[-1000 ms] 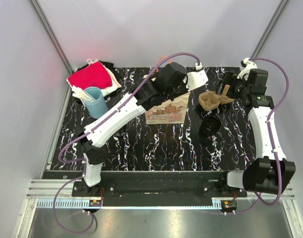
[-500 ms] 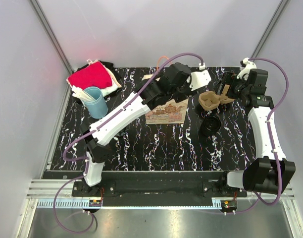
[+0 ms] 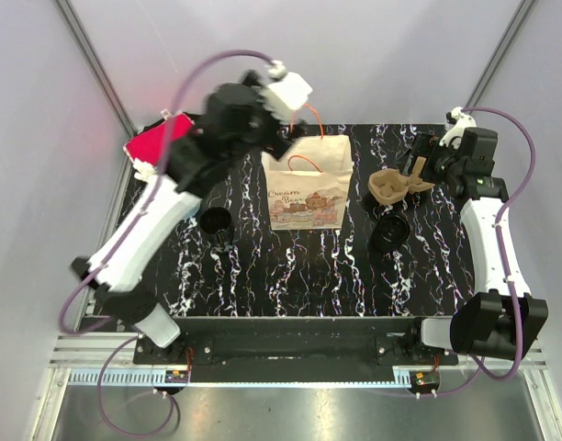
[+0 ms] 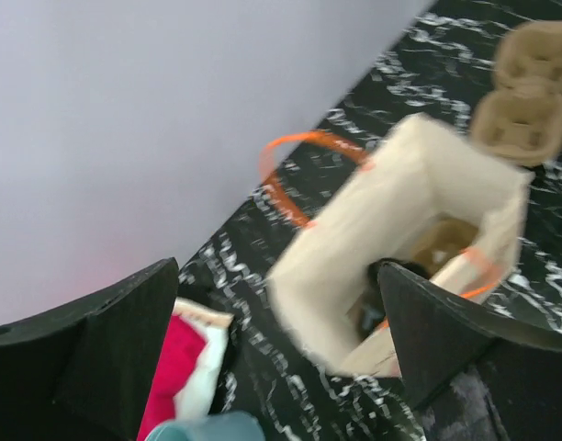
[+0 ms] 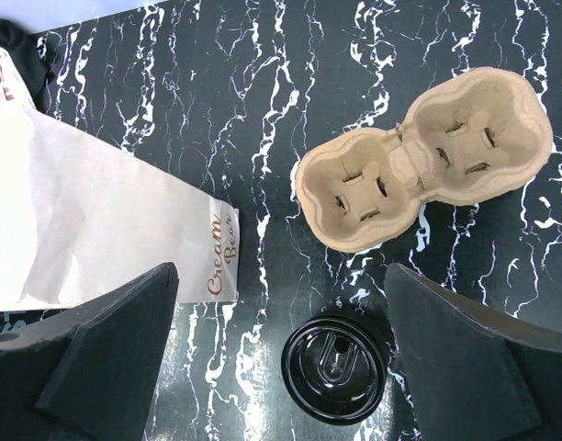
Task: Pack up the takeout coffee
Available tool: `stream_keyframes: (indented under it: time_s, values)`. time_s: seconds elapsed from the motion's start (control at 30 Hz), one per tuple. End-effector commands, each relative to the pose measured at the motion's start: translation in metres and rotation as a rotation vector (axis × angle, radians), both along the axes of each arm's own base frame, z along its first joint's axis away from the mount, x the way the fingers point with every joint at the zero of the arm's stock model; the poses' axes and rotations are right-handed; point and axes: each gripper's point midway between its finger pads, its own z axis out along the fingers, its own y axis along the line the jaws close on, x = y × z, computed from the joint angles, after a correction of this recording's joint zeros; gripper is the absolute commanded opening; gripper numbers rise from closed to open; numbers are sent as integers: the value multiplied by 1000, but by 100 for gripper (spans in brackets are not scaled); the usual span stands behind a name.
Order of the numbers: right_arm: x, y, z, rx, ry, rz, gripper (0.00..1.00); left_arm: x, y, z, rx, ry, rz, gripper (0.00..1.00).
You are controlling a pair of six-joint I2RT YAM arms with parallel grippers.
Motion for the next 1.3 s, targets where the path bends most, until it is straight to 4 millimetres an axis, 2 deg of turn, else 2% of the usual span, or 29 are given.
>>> stream_keyframes:
  time_s: [0.0,0.07,0.1,0.17,0.2,0.27,0.3,0.37,0.4,0.57,0.6,0.73,0.9,1.03,1.17,1.2,1.27]
  values:
    - [3,2,13,14,-51,13,100,2,63,28,-125,-65,84,99]
    - [3,2,16,8,-60,17,100,1,88,34,-158,-74,126,99]
    - [3,2,19,6,-66,19,100,10,106,24,-158,-51,160,99]
    - [1,3,24,-4,-81,30,100,11,125,22,-195,-46,193,99]
    - [-1,3,32,-13,-99,31,100,17,142,11,-200,-27,226,99]
    - [-4,1,41,-40,-127,34,99,23,158,3,-251,-7,258,99]
    - [-8,1,53,-57,-158,36,100,27,174,-9,-271,22,278,99]
    - [-12,-2,66,-95,-198,37,100,31,188,-18,-341,70,297,99]
    - [-17,-1,77,-110,-230,43,100,35,205,-27,-367,102,304,99]
    - [-32,-1,113,-207,-343,77,100,43,241,-53,-433,201,320,99]
    - [-38,-1,125,-223,-381,75,100,44,252,-60,-452,222,318,99]
    - [-54,-2,155,-286,-483,66,100,40,271,-70,-507,234,319,99]
    - [-63,-17,183,-329,-521,-25,100,31,284,-64,-530,130,379,99]
    - [-70,-31,199,-321,-536,-129,100,16,282,-51,-557,51,377,99]
    - [-81,-42,214,-324,-538,-211,100,-1,278,-18,-538,-51,341,99]
    - [-87,-42,222,-323,-547,-220,100,-10,275,2,-536,-91,317,99]
    - [-92,-42,227,-311,-547,-231,100,-23,269,27,-536,-127,289,99]
